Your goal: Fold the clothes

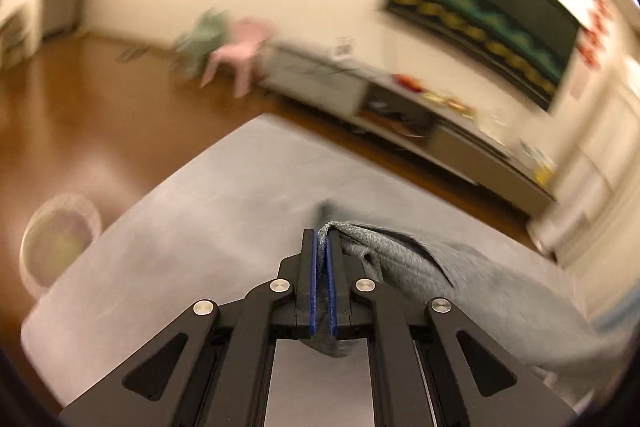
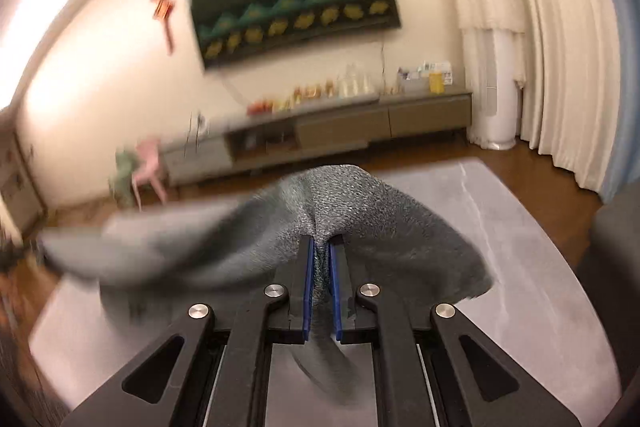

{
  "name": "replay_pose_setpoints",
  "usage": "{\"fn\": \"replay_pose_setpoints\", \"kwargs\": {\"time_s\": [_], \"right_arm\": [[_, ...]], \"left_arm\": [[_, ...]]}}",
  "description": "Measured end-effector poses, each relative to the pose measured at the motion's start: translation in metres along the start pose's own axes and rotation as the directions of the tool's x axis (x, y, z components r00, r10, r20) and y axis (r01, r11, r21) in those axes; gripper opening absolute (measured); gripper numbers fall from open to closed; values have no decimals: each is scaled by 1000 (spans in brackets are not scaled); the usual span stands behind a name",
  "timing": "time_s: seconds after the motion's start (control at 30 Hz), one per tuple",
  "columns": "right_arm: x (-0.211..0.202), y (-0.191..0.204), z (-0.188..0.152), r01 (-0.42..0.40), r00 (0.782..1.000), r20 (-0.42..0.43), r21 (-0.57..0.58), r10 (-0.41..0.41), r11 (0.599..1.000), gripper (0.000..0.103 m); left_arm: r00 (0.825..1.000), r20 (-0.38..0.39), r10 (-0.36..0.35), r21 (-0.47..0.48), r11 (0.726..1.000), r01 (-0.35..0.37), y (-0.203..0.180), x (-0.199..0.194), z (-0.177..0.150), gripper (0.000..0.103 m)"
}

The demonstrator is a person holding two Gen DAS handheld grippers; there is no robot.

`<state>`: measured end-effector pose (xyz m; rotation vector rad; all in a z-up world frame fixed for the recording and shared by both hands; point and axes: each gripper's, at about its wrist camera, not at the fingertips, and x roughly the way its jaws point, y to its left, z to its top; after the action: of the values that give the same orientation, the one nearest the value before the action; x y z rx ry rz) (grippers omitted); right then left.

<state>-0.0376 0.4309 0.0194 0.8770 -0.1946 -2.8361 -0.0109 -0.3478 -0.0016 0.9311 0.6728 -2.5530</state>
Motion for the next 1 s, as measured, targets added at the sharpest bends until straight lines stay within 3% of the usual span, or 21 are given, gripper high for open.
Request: {"fn": "replay_pose_setpoints", "kwargs": {"time_s": [0.07,0.1,0.17,0.2,0.23,0.27,0.3,0.33,0.37,0.4,0.47,0.5,0.57,0.73,0.87,1.0], "right_arm": [[12,-8,-55,-21,974,-223,47,31,999,23],[20,-18,-78,29,954,-301,94,1,995,37],[33,-34,-106,149,895,-441,146,-70,978,37],[29,-38,-104,145,900,-433,172,-57,974,38],[21,-43,-98,119,918,-396,210,-27,970,46],[13,-47,-90,97,933,-360,249,0,964,53],[7,-53,-84,64,946,-322,298,37,952,66],[4,-60,-81,14,955,-280,363,95,932,69],[4,-69,-78,-55,957,-233,446,175,893,69],[11,-79,-78,-122,945,-196,536,263,835,69],[30,-87,-73,-153,926,-179,627,333,764,69],[40,-89,-70,-150,921,-184,648,345,746,69],[60,-89,-61,-88,923,-246,612,295,786,69],[118,-83,-27,-20,906,-354,514,234,857,69],[169,-88,-2,45,906,-398,427,143,903,69],[212,-107,18,119,907,-415,405,66,907,69]], "left_arm": [[986,-162,35,25,999,-32,20,31,-16,11],[976,-211,62,45,998,-54,25,43,-22,12],[964,-251,92,113,991,-66,21,50,-31,13],[963,-253,96,177,983,-51,8,47,-34,14],[966,-240,93,232,972,-36,-8,40,-36,17],[973,-218,77,294,956,-9,-26,32,-39,30],[978,-206,43,358,933,34,-46,23,-43,52],[980,-199,17,405,912,66,-62,18,-48,60],[981,-191,-2,444,892,89,-78,14,-52,65],[982,-188,-2,472,877,92,-90,15,-56,65],[981,-189,36,489,870,62,-108,25,-66,64],[979,-194,53,501,864,53,-114,31,-70,64],[977,-202,70,541,839,52,-121,33,-83,64],[976,-206,66,625,777,79,-147,51,-108,64],[972,-222,78,636,767,84,-159,79,-100,64],[968,-234,86,639,764,86,-167,110,-87,64]]}}
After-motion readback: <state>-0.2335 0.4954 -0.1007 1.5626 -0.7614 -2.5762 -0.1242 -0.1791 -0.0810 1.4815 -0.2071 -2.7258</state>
